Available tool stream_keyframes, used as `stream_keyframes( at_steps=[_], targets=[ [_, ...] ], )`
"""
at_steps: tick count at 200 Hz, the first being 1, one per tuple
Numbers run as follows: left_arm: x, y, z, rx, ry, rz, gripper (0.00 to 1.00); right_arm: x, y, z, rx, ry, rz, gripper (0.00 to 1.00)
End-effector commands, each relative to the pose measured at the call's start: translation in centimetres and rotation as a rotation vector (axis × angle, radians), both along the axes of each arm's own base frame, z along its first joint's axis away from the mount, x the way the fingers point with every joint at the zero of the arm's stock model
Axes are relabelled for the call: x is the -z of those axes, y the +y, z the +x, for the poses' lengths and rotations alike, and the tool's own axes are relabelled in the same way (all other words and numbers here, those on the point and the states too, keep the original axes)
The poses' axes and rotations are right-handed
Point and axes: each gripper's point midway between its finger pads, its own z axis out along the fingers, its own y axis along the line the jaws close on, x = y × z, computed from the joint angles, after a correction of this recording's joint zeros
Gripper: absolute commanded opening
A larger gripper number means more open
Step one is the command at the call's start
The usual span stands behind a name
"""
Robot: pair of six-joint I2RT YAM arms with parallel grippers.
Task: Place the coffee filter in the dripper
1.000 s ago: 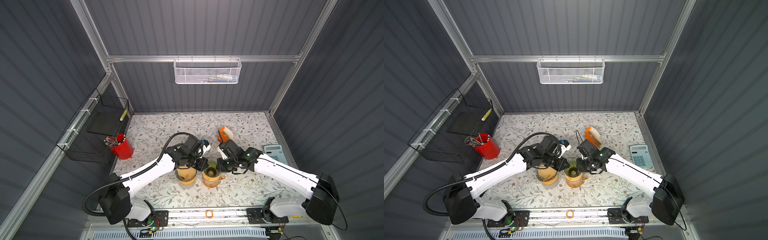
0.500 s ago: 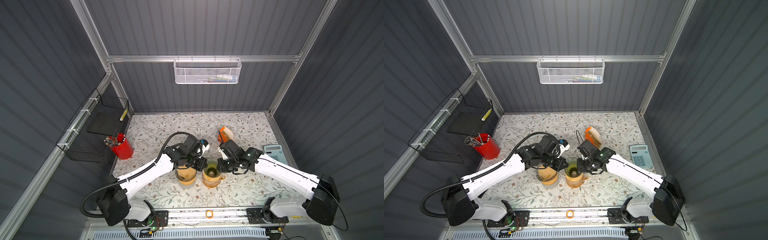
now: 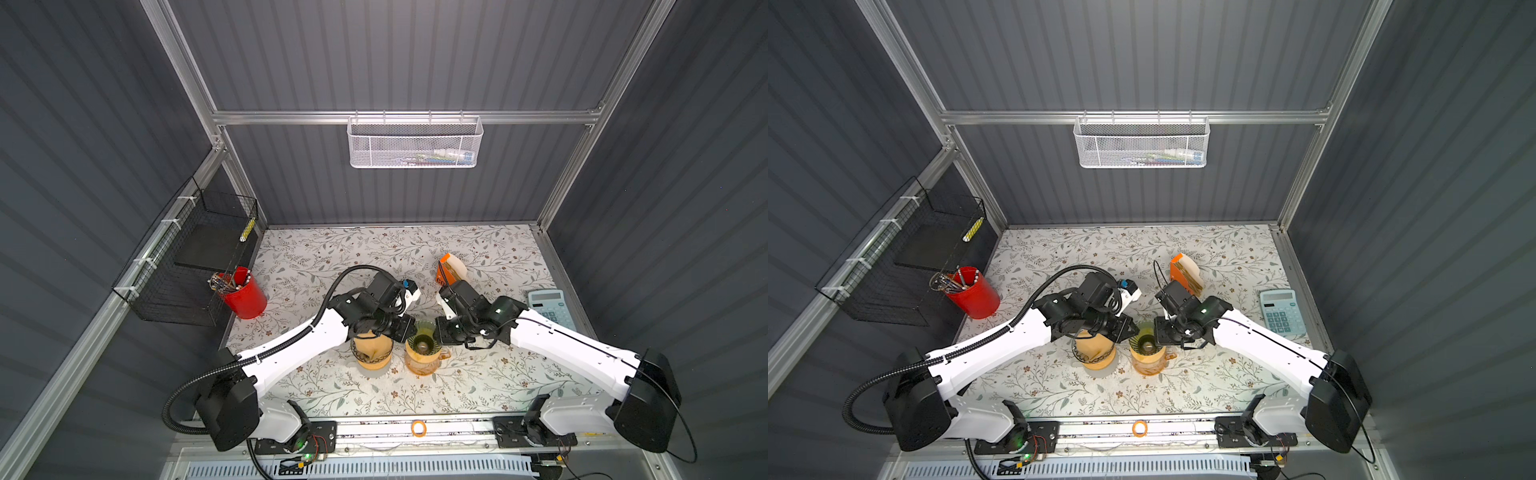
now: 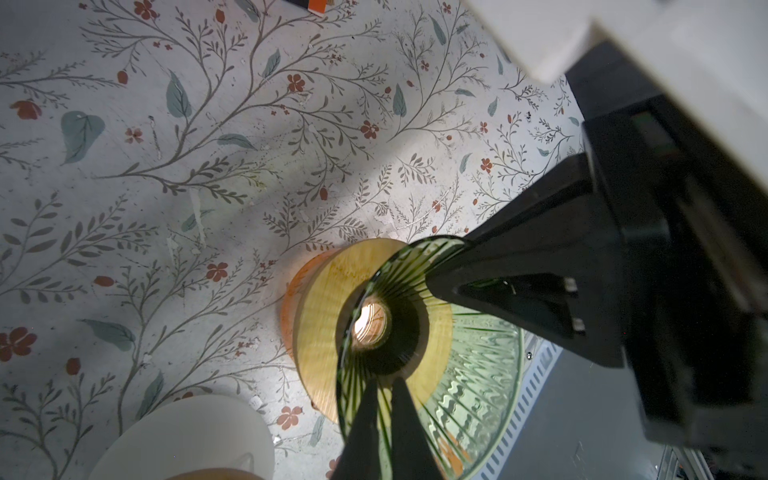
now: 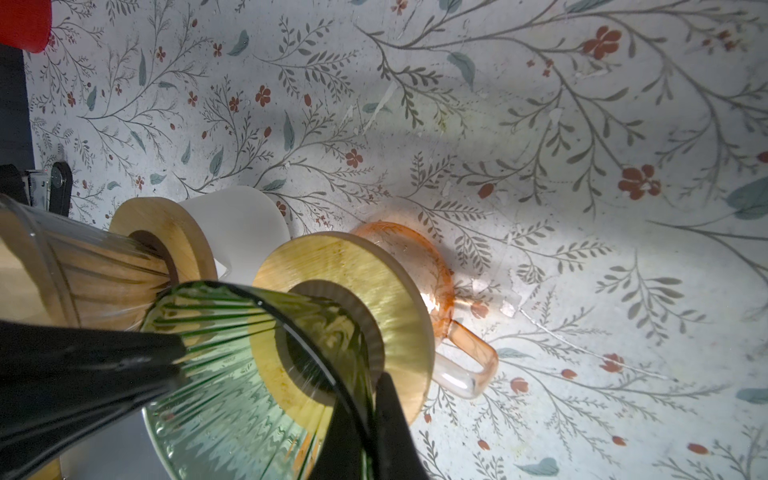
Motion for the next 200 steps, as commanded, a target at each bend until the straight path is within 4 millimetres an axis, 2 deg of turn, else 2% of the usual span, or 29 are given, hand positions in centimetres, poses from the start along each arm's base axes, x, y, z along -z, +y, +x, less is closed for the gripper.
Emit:
stream_keyframes(
  at_steps=[1,39,78,110,200],
  targets=[
    [2.3,1.5,-0.7,-0.020,0.056,0.088,0.11,5.3,-5.8,-2.7,0.011,0.125,-0.298,0.00],
    [1.8,1.4,-0.5,-0.024,0.043,0.079,0.11,4.6,-5.6,-2.5,0.012,0.110,-0.283,0.00],
    [2.7,1.6,-0.7,-0.029,0.061,0.088,0.11,5.2,-5.9,-2.8,0.014,0.124,-0.295,0.00],
    [2.5,1.6,-0.7,-0.030,0.056,0.084,0.11,5.4,-5.9,-2.8,0.018,0.125,-0.293,0.00],
    [-1.5,0.6,-0.1,-0.024,-0.007,-0.004,0.11,2.7,-4.7,-1.6,0.011,0.073,-0.242,0.03]
  ],
)
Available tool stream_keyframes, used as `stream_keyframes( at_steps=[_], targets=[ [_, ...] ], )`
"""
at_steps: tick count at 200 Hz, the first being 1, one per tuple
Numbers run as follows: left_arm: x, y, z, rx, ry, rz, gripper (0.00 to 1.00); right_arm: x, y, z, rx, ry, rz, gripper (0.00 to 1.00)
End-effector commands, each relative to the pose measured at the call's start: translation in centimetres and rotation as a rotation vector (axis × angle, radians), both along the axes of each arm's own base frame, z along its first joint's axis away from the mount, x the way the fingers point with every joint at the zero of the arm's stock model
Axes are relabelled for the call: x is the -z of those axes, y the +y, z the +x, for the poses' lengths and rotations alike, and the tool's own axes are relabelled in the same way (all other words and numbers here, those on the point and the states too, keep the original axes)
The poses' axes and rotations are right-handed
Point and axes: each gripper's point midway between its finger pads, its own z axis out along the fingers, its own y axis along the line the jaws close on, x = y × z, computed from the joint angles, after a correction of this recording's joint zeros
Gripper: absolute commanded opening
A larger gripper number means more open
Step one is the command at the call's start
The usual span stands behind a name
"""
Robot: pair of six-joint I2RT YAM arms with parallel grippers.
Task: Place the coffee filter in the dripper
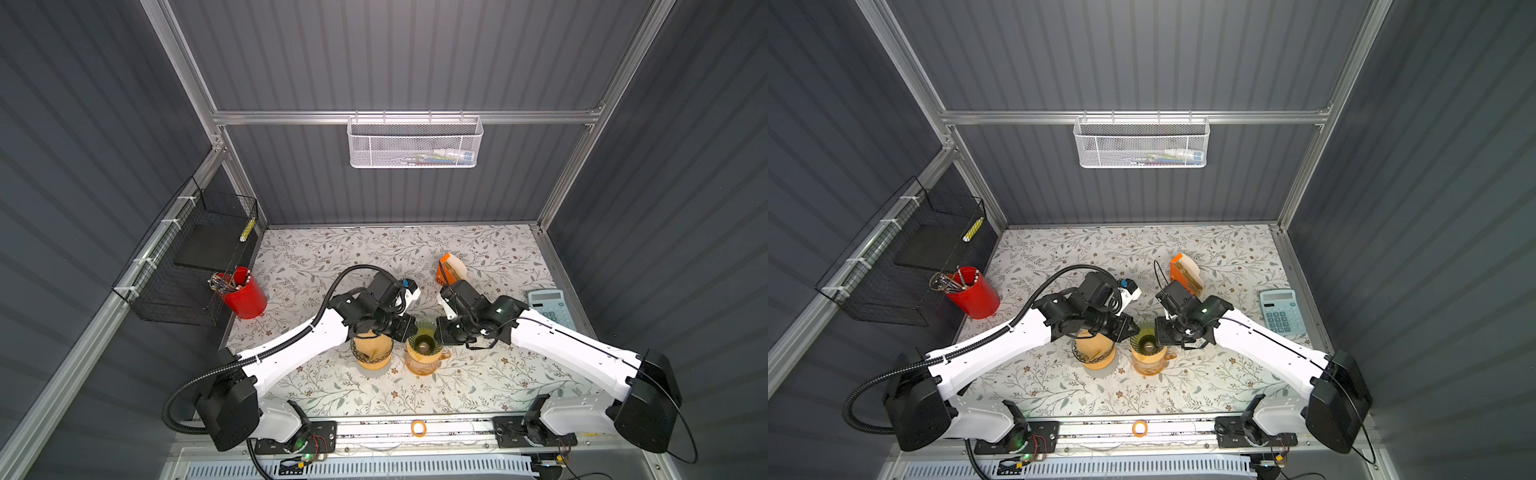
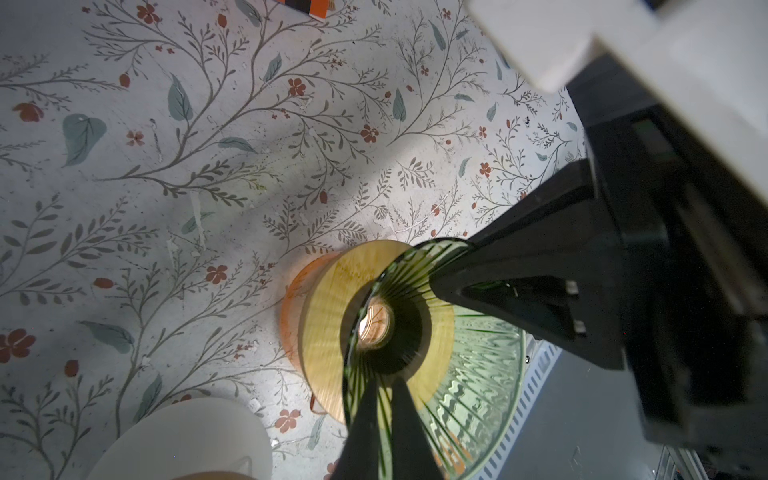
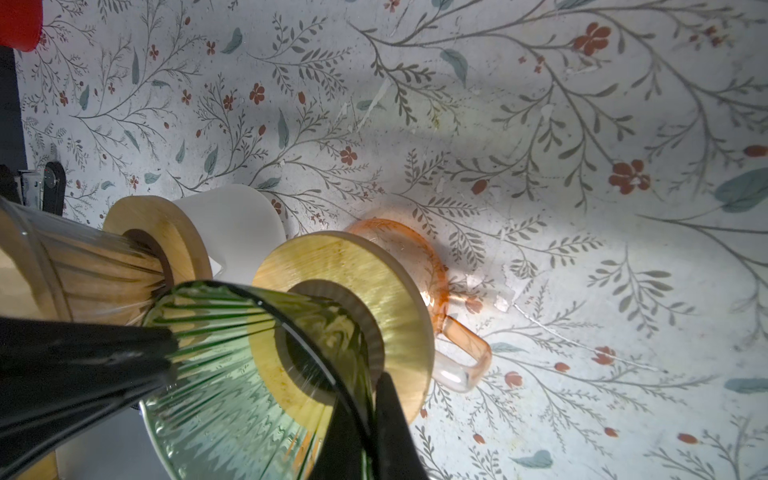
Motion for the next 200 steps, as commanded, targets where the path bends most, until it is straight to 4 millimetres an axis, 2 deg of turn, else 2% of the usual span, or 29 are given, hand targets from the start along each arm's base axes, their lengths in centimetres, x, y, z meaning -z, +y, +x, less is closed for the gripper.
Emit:
stream_keyframes(
  at_steps=[1,53,100,138,163,186,200],
  targets=[
    [-1.3,0.7,-0.2,-0.016,-0.007,0.005,0.11,2.9,-4.3,-1.5,0.004,0.071,-0.228,0.03],
    [-2.3,0.6,-0.1,-0.018,-0.026,-0.020,0.12,2.4,-3.6,-1.0,-0.007,0.062,-0.209,0.06],
    [-2.4,0.7,-0.2,-0.020,-0.033,-0.023,0.12,2.5,-2.7,-0.9,-0.017,0.074,-0.181,0.07],
    [-2.4,1.0,-0.3,-0.025,-0.036,-0.021,0.12,2.7,-2.8,-1.1,-0.012,0.079,-0.179,0.09],
    [-2.4,1.0,-0.3,-0.026,-0.038,-0.021,0.12,2.4,-2.8,-1.1,-0.006,0.072,-0.172,0.17],
    [-2.3,1.0,-0.3,-0.026,-0.040,-0.020,0.12,2.2,-2.9,-1.1,0.000,0.065,-0.170,0.30],
    [-2.3,1.0,-0.2,-0.027,-0.042,-0.020,0.12,1.9,-3.0,-0.9,0.004,0.054,-0.166,0.32]
  ],
)
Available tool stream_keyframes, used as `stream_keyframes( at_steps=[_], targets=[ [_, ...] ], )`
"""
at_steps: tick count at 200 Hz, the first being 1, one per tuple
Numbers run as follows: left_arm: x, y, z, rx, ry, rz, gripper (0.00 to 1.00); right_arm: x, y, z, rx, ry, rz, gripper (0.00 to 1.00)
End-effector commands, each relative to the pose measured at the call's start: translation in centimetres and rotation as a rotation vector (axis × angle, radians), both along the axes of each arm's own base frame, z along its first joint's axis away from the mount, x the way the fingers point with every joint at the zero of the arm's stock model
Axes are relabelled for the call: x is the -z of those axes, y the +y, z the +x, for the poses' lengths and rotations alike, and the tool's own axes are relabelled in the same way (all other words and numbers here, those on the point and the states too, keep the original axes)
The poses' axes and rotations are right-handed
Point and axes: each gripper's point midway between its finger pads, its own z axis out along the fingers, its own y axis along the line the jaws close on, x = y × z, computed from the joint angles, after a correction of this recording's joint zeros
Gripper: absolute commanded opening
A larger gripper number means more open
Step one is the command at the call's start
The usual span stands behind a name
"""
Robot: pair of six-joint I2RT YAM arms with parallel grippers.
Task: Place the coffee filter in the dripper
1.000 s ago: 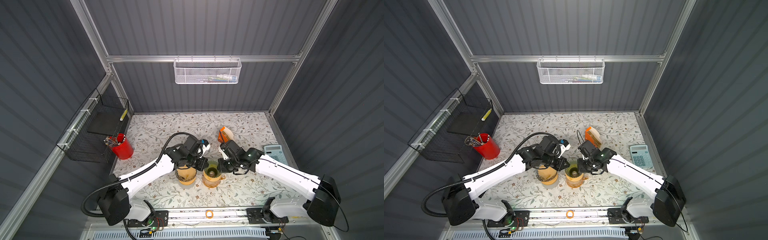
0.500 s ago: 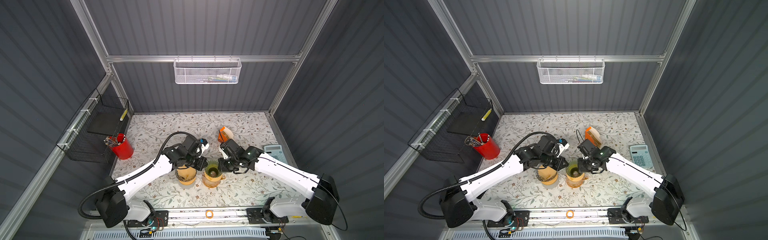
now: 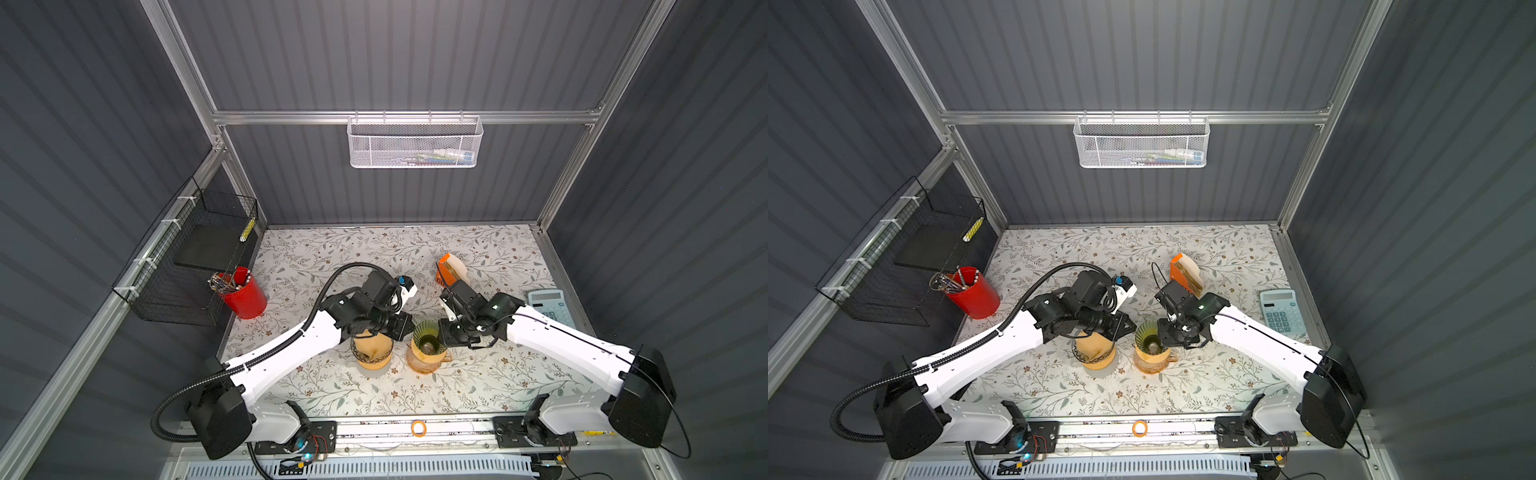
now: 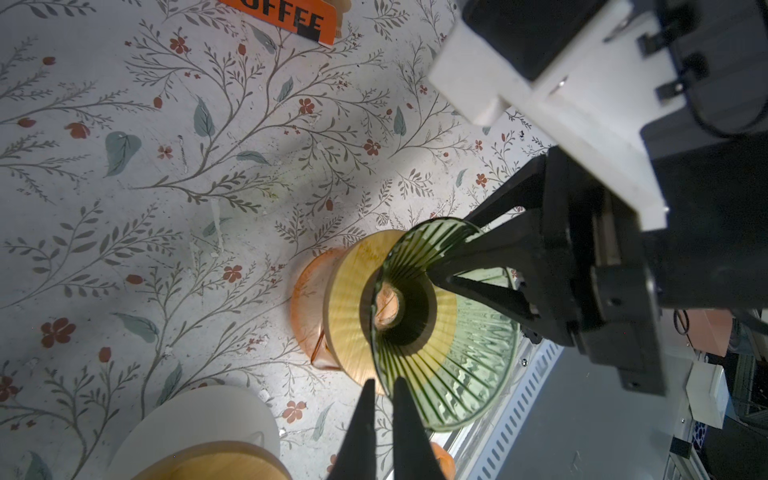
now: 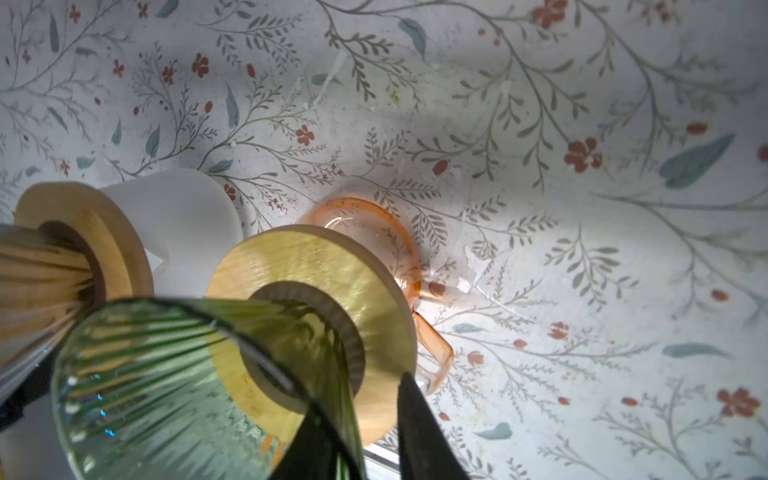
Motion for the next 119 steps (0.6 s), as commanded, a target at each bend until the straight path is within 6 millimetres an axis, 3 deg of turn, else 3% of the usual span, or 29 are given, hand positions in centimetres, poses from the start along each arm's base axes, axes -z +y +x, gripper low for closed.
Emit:
stream_keyframes(
  at_steps=[1,119],
  targets=[
    [-0.7,0.4,-0.1,-0.010,-0.007,-0.006,0.12,0.7,-1.5,-0.5,0.011,0.016,-0.068,0.32],
    [-0.7,0.4,0.0,-0.013,-0.012,-0.002,0.12,-3.4,-0.6,0.6,-0.001,-0.058,-0.011,0.40]
  ],
)
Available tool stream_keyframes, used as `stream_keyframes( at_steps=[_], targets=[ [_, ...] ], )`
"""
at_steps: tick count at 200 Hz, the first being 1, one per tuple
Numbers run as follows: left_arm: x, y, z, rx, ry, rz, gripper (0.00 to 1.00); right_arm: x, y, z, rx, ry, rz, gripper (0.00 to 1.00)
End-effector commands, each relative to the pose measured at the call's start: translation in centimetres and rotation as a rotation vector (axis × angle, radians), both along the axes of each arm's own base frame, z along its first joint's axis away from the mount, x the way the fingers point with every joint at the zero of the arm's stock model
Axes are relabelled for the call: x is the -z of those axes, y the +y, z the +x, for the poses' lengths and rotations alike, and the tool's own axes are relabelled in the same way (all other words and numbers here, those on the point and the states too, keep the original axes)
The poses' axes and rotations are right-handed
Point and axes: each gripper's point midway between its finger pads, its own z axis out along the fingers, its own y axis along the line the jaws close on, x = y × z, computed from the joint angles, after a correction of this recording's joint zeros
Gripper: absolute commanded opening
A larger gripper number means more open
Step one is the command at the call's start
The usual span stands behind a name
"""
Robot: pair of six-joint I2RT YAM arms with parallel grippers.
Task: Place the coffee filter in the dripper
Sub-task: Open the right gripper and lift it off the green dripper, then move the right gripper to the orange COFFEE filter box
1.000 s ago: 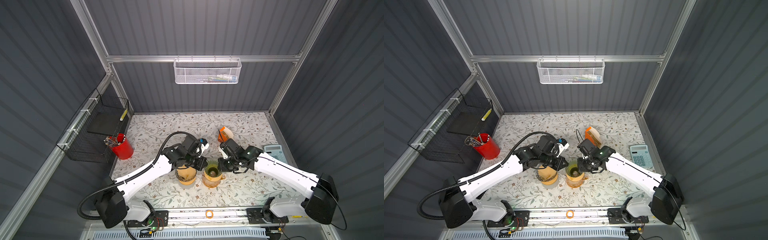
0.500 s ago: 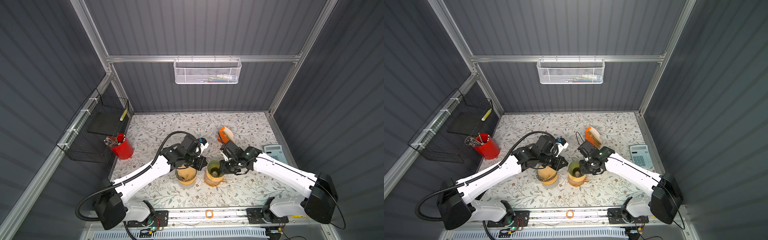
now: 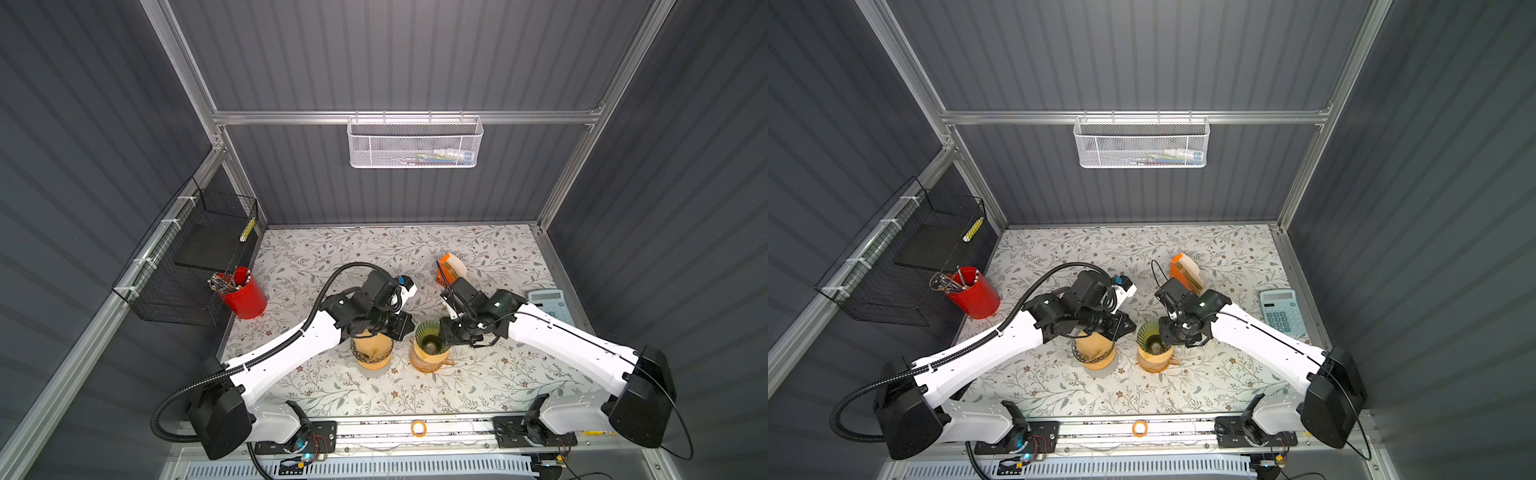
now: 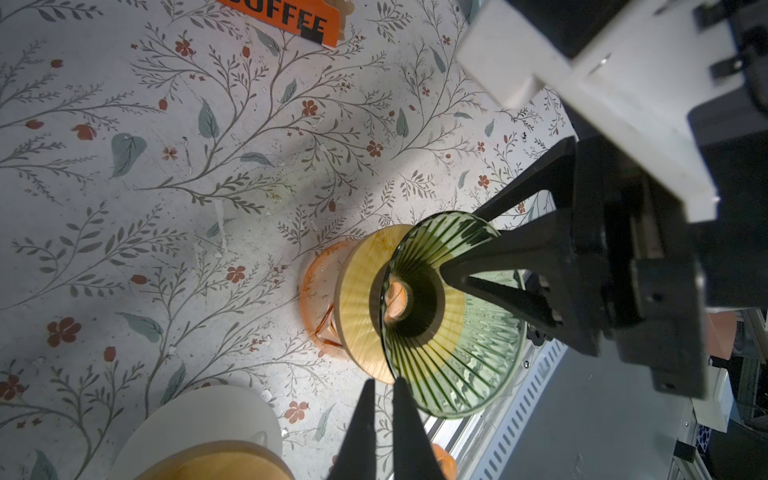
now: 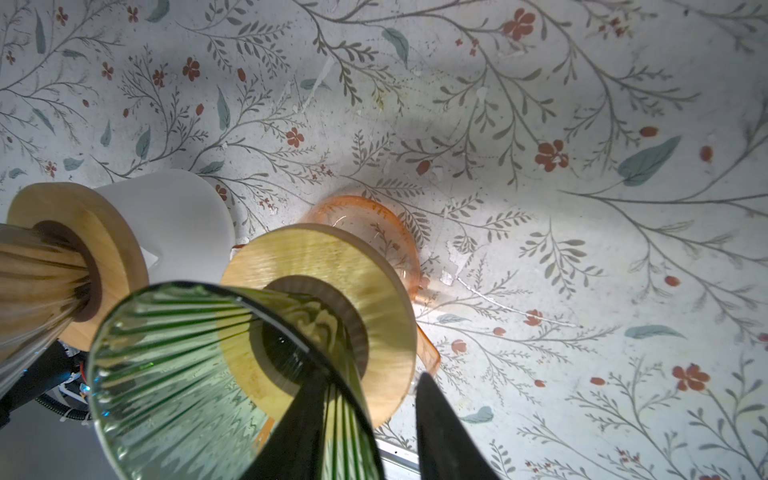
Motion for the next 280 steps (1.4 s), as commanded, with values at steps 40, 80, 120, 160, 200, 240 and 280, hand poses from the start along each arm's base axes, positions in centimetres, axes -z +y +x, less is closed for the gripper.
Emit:
stream_keyframes(
  at_steps=[40,80,120,160,200,240,280],
  targets=[
    [-0.9,0.3,-0.1,-0.003,-0.015,-0.008,0.12,-4.2,-0.6,0.5,0.002,-0.084,0.017,0.42],
    [-1.0,0.2,0.1,-0.011,-0.022,-0.014,0.12,-6.4,-1.3,0.8,0.014,-0.143,0.025,0.43],
    [-1.7,0.3,0.6,-0.051,-0.033,-0.036,0.12,-8.0,-2.5,1.3,0.031,-0.197,0.016,0.43],
    [-2.9,0.6,1.6,-0.134,-0.051,-0.053,0.12,-8.2,-4.7,3.0,0.100,-0.233,0.058,0.42],
    [-4.4,1.3,2.6,-0.227,-0.078,-0.087,0.12,-6.3,-7.8,5.8,0.184,-0.267,0.070,0.40],
    [-5.5,1.6,3.1,-0.264,-0.090,-0.141,0.12,-3.1,-10.1,9.2,0.255,-0.317,0.136,0.38],
    [-4.9,1.6,3.5,-0.271,-0.062,-0.155,0.12,-0.3,-11.4,12.7,0.293,-0.396,0.231,0.35]
  ],
)
